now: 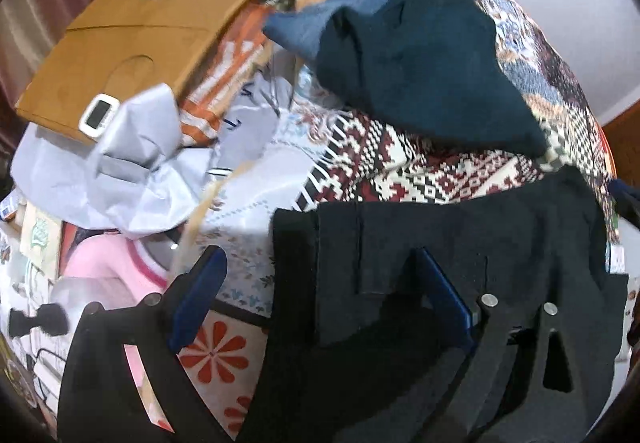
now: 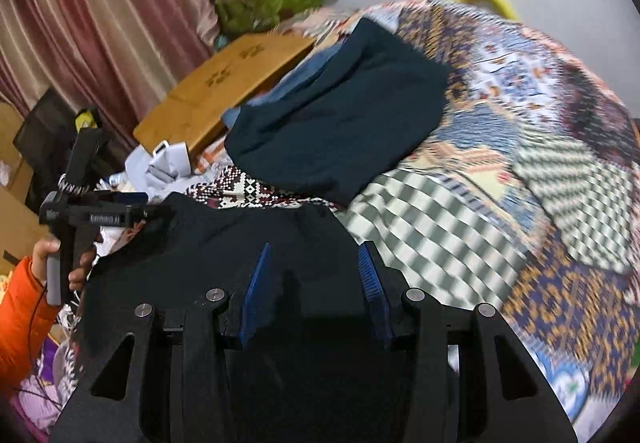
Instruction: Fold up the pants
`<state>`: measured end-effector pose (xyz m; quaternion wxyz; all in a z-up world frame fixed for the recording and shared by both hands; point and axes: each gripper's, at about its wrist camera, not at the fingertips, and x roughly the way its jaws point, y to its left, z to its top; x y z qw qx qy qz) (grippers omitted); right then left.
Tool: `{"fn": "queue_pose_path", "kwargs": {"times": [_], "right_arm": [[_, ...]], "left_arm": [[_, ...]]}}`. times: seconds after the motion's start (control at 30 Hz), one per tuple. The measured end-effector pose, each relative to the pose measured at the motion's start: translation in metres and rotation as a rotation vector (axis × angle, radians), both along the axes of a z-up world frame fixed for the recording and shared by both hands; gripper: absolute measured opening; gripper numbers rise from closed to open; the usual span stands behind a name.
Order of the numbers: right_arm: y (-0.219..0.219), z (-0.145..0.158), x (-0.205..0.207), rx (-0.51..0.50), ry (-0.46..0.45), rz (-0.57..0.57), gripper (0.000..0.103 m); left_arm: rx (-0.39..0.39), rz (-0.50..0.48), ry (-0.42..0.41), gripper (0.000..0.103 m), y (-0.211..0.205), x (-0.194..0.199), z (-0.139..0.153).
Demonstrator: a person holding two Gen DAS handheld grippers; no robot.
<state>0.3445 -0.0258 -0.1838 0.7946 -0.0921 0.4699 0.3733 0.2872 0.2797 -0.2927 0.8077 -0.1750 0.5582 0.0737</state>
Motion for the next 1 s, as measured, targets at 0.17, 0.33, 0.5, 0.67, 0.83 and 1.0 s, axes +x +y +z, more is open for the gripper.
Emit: {"fn": "queue_pose_path", "kwargs": {"times": [0.17, 0.33, 0.5, 0.67, 0.83, 1.0], "right_arm": [[0.037, -0.030, 0.025, -0.069, 0.043, 0.055, 0.042], [0.057, -0.043, 0.021, -0.145, 0.001, 0.101, 0.012], [0.051, -0.043, 0.020, -0.135, -0.046, 0.100, 0.007], [0.054, -0.036, 0.013, -0.157, -0.143, 0.045, 0.006], [0.032, 0.001, 0.010, -0.104, -0.176, -0.071, 0.004], [0.004, 0.028, -0.020, -0.088, -0.144, -0.016, 0.025]], "left_arm": [[-0.022, -0.013, -0.019, 0.096, 0.001, -0.002, -0.006], [0.104, -0.045, -0.040, 0.097, -0.008, -0.009, -0.006], [0.300, -0.018, -0.031, 0.097, -0.013, -0.021, -0.005], [0.295, 0.042, -0.012, 0.089, 0.001, -0.026, -0.003], [0.200, 0.101, -0.028, 0.079, 0.019, -0.048, 0.023], [0.053, 0.142, -0.109, 0.083, 0.018, -0.083, 0.057]]}}
